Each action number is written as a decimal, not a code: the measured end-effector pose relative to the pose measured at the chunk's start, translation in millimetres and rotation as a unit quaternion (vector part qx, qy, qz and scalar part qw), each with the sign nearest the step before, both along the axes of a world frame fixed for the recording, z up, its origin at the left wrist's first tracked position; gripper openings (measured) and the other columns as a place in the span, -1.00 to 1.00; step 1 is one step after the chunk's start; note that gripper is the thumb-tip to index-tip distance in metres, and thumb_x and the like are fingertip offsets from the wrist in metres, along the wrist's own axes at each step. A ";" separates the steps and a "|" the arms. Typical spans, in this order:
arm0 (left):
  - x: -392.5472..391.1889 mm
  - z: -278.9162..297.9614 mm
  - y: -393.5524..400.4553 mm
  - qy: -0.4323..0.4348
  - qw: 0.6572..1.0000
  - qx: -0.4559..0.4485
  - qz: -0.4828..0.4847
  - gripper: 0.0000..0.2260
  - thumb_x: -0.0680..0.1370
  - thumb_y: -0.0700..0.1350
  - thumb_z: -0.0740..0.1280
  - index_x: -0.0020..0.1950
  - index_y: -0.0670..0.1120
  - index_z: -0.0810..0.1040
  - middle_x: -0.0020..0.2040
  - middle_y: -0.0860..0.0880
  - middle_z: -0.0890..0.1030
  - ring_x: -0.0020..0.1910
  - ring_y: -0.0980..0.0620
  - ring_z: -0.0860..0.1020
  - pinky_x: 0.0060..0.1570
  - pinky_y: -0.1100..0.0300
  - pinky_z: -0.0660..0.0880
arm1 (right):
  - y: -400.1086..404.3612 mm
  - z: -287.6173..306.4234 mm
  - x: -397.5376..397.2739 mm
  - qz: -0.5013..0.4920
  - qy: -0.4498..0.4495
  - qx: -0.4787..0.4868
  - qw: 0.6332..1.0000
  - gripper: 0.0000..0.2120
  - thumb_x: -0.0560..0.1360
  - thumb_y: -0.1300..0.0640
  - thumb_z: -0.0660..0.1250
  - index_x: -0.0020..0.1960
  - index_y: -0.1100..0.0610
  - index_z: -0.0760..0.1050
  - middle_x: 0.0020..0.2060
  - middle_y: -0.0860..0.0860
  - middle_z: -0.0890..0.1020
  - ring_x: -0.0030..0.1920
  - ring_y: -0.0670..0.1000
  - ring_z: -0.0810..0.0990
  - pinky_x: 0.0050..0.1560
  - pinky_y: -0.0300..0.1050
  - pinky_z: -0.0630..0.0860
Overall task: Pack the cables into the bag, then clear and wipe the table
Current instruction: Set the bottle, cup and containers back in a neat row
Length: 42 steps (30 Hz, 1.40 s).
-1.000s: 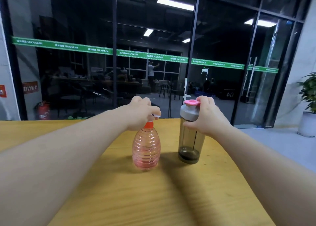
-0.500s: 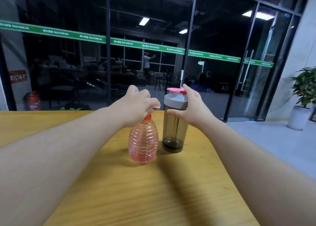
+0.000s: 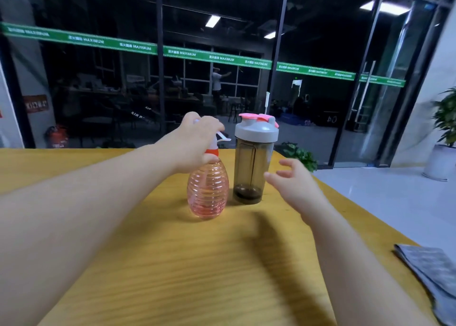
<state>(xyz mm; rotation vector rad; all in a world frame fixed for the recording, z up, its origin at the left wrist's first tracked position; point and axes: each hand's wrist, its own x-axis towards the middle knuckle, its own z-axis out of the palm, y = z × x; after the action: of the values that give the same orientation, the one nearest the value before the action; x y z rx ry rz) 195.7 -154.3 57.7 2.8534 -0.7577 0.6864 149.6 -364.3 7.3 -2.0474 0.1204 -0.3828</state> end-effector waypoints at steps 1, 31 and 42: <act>-1.2 -0.3 2.1 -0.001 1.000 -0.029 -0.008 -0.42 0.47 0.06 0.37 0.42 -0.02 0.22 0.37 0.04 0.27 0.40 -0.04 0.09 0.29 0.09 0.27 | 0.9 -6.0 -0.7 0.003 0.005 -0.008 1.000 -0.48 0.54 0.00 0.32 0.44 0.03 0.24 0.28 0.00 0.46 0.05 -0.01 0.47 -0.06 -0.13 0.38; -58.3 -74.7 -5.3 0.137 0.982 -0.120 -0.045 -0.54 0.60 -0.11 0.21 0.47 0.09 0.19 0.53 0.18 -0.12 0.49 0.22 -0.18 0.47 0.17 -0.04 | -1.8 -22.6 3.2 0.026 -0.016 0.005 1.000 -0.65 0.33 0.14 0.46 -0.01 0.04 0.34 0.01 0.05 0.56 -0.10 -0.06 0.56 -0.20 -0.15 0.46; -91.6 -63.0 63.6 0.191 0.973 -0.122 0.034 -0.62 0.59 -0.02 0.22 0.40 0.13 0.29 0.53 0.16 0.03 0.50 0.20 -0.05 0.46 0.16 0.00 | 24.9 -11.1 -22.2 -0.099 -0.202 -0.065 0.972 -0.31 0.37 0.06 0.47 0.37 0.15 0.22 0.27 0.02 0.28 0.34 0.02 0.23 0.26 -0.17 0.23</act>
<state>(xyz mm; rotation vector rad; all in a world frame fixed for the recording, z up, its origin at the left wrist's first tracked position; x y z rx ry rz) 104.1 -90.7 -5.3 2.6707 -0.4801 0.2031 127.4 -339.3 -3.8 -2.0466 0.0500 -0.9444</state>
